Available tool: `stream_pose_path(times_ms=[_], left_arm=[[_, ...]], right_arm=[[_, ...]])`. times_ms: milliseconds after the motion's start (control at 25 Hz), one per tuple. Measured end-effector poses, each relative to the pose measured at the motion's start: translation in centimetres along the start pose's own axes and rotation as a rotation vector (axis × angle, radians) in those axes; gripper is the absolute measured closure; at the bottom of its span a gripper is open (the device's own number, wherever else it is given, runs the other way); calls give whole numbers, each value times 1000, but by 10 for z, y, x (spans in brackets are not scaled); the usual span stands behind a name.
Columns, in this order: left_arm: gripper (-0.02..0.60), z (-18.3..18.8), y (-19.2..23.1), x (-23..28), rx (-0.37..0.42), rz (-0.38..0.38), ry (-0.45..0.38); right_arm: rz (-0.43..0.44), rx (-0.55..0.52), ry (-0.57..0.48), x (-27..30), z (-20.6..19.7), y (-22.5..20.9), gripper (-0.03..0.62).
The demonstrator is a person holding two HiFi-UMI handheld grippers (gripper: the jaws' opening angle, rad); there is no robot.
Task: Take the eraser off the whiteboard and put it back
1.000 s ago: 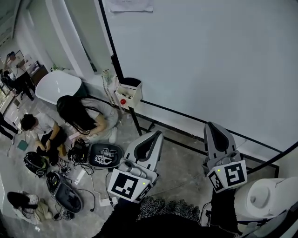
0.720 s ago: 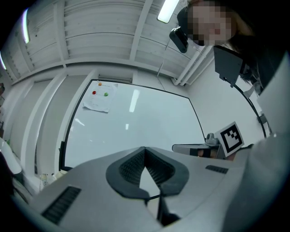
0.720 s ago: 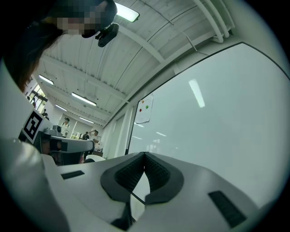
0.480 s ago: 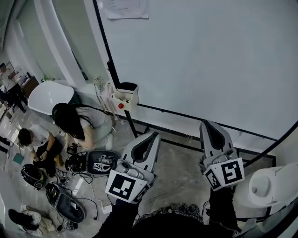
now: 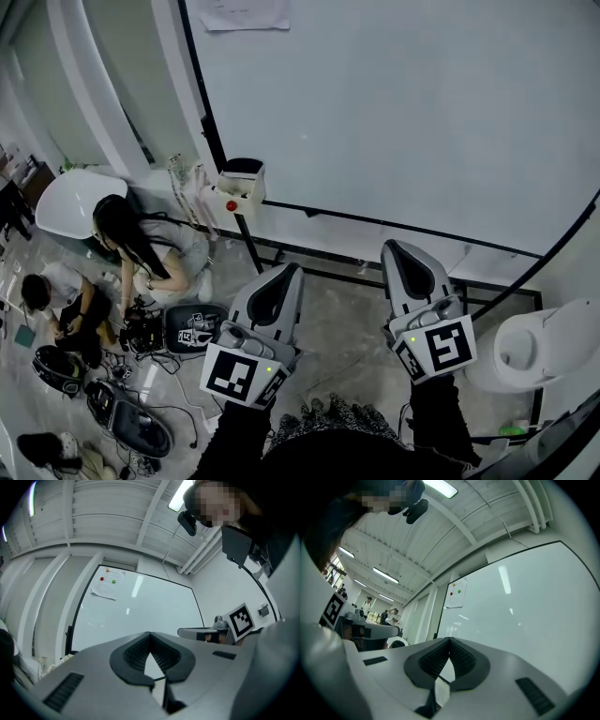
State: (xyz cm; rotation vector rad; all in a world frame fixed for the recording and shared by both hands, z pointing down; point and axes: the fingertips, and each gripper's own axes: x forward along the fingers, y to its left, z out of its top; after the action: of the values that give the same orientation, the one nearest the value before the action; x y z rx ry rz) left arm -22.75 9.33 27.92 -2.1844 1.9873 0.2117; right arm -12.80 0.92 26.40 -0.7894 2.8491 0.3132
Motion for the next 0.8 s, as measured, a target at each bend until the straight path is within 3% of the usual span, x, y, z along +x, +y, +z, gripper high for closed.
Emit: stream_pose_path(times_ms=[800], left_arm=[[575, 5, -19, -10, 9, 17, -9]], right_arm=[[12, -32, 18, -23, 7, 4, 588]])
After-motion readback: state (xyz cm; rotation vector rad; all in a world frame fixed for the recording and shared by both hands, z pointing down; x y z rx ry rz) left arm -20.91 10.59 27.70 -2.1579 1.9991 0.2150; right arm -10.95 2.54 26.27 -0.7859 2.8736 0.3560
